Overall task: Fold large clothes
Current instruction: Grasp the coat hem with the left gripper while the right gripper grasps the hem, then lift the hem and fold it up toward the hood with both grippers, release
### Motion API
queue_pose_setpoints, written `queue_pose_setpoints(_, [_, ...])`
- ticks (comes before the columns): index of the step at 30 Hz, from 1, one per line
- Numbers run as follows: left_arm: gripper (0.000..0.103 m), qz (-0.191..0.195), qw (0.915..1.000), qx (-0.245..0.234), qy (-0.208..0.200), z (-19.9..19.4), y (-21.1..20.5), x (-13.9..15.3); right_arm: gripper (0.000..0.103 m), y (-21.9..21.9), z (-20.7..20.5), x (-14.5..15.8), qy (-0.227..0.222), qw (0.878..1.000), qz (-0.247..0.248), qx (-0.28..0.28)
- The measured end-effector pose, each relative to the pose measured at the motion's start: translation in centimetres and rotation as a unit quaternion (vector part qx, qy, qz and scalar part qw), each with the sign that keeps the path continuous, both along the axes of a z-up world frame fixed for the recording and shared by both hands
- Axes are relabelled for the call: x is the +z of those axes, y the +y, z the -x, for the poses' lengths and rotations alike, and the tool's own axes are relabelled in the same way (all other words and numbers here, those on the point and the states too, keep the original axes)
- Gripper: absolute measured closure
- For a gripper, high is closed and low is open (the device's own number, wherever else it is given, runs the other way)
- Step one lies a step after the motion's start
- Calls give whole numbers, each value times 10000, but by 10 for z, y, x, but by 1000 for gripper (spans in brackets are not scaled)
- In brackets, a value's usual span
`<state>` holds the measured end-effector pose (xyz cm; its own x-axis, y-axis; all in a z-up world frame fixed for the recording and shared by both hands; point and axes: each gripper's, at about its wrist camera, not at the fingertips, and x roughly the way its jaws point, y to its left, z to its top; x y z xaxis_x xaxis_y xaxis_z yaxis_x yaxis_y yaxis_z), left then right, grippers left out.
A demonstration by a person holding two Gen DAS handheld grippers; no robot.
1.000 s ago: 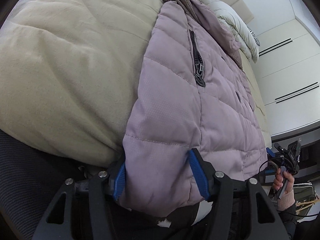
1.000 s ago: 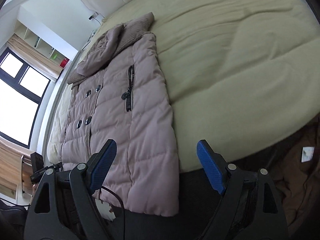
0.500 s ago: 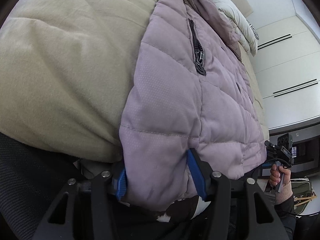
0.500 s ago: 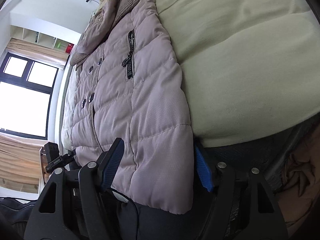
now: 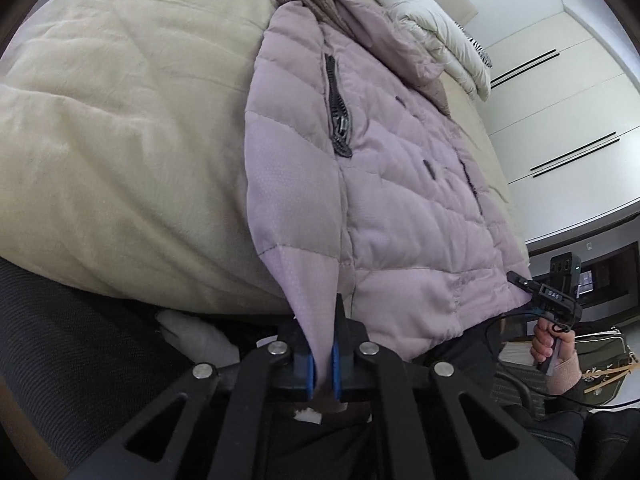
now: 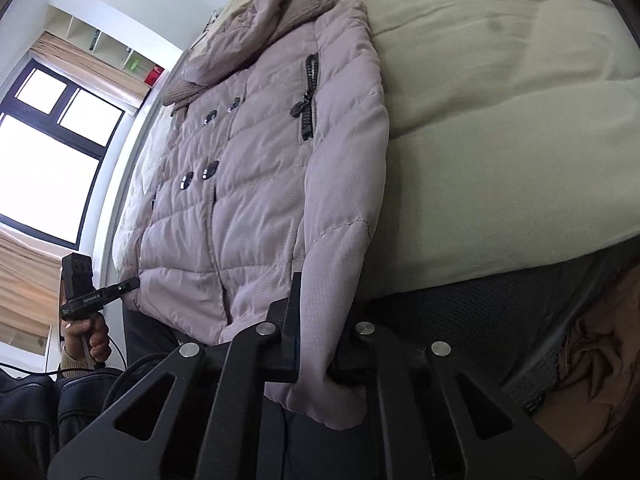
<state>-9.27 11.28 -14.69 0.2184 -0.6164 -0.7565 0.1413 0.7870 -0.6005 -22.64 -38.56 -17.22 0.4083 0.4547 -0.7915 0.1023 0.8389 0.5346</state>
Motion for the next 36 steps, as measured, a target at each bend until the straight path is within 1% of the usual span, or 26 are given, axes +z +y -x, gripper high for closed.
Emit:
queue_pose_setpoints(4, [97,469,9988,123,-88,9,17,27,95,3,16,28,-318,9993,-174,39])
queue_pose_setpoints(6, [97,585,9982,126,-101,12,24,38,95,6,26,44,-529,9980,-321,122])
queue_pose_setpoints(8, [97,698,9974,159,-58,15,31,43,95,5,35,60,-762,9957,-496,173])
queue_pose_setpoints(10, [97,989,9946,298,-47,13,39,45,96,0,40,70,-1029,9924,-667,142])
queue_pose_setpoints(13, [97,1546,9858,621,-230,3,43,56,96,-12,29,76,-1229,9878,-945,-130])
queue_pose_setpoints(16, [97,2102,9717,961,-491,-14,53,71,96,-21,8,86,-1469,9830,-1052,-315])
queue_pose_setpoints(17, [97,2220,9676,1045,-602,-20,57,76,96,-21,-2,93,-1569,9815,-1037,-361])
queue_pose_setpoints(20, [97,2403,9566,1281,-1043,-51,60,96,96,-28,-31,117,-1956,9750,-884,-569])
queue_pose_setpoints(22, [97,2237,9531,1362,-1519,-74,56,115,96,-32,-54,136,-2244,9709,-503,-665])
queue_pose_setpoints(23, [97,2148,9512,1386,-1731,-87,53,124,96,-35,-68,144,-2336,9686,-434,-728])
queue_pose_setpoints(26, [97,1981,9443,1419,-2212,-130,41,150,96,-36,-115,170,-2599,9620,95,-827])
queue_pose_setpoints(27, [97,1871,9427,1420,-2370,-145,35,158,96,-34,-132,179,-2678,9593,313,-843])
queue_pose_setpoints(29, [97,1803,9395,1430,-2539,-176,28,172,96,-34,-166,194,-2799,9534,662,-907])
queue_pose_setpoints(32, [97,1603,9357,1537,-2742,-222,19,185,97,-39,-221,207,-2875,9450,1099,-1104])
queue_pose_setpoints(34, [97,1476,9348,1658,-2774,-254,14,186,97,-31,-261,213,-2941,9337,1720,-1102])
queue_pose_setpoints(36, [97,1049,9331,1788,-2940,-277,5,185,97,-18,-301,212,-2964,9211,2298,-1046])
